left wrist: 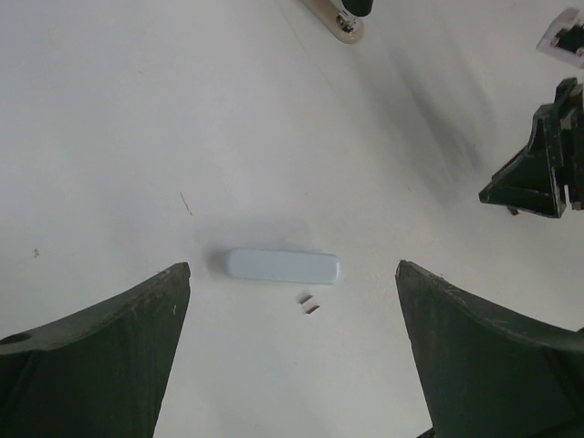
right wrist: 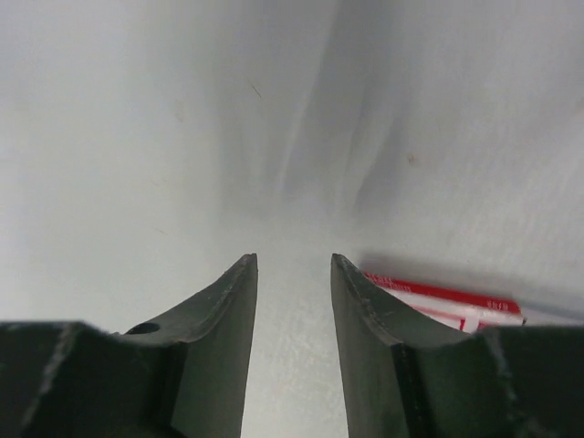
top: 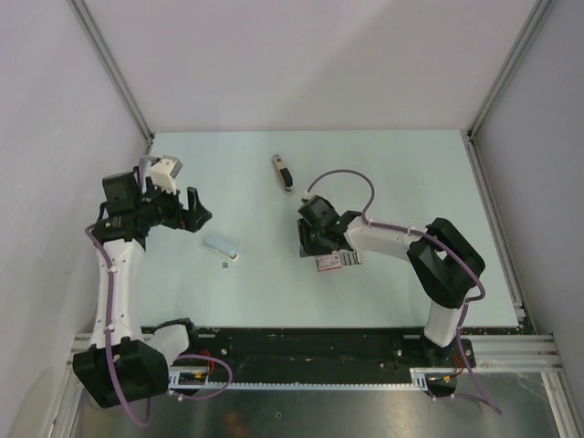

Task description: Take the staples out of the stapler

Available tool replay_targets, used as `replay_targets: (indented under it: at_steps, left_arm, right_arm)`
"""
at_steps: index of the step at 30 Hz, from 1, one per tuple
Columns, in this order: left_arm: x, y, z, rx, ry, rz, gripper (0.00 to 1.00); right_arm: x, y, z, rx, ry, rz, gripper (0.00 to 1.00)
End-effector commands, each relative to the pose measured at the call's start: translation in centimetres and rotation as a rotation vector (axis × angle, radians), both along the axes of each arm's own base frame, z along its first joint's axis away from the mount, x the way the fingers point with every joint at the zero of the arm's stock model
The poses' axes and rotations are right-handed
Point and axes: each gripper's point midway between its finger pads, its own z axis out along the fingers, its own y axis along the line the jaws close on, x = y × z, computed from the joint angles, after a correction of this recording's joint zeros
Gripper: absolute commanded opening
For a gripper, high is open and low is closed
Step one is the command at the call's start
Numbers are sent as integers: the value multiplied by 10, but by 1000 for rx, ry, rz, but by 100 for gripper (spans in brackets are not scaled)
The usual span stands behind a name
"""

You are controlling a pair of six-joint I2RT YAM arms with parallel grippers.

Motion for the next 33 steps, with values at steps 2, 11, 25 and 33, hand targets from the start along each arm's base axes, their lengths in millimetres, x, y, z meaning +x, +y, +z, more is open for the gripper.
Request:
replay_targets:
  at_steps: [2,11,25,33]
  left_arm:
    - [-3,-5,-14,49,21,-15,100]
    - [-3,-4,-21,89,28,-22,100]
    - [4,-7,-26,61,66,-30,100]
    - [3,-3,-26,82,59,-17,99]
  right_arm:
    - [74,45,77,150,-256,32,49]
    - [214,60,98,-24,-526,-5,71]
    - [284,56,63,-43,-619,-24,75]
    - [295,74,53,-7,-625,-5,64]
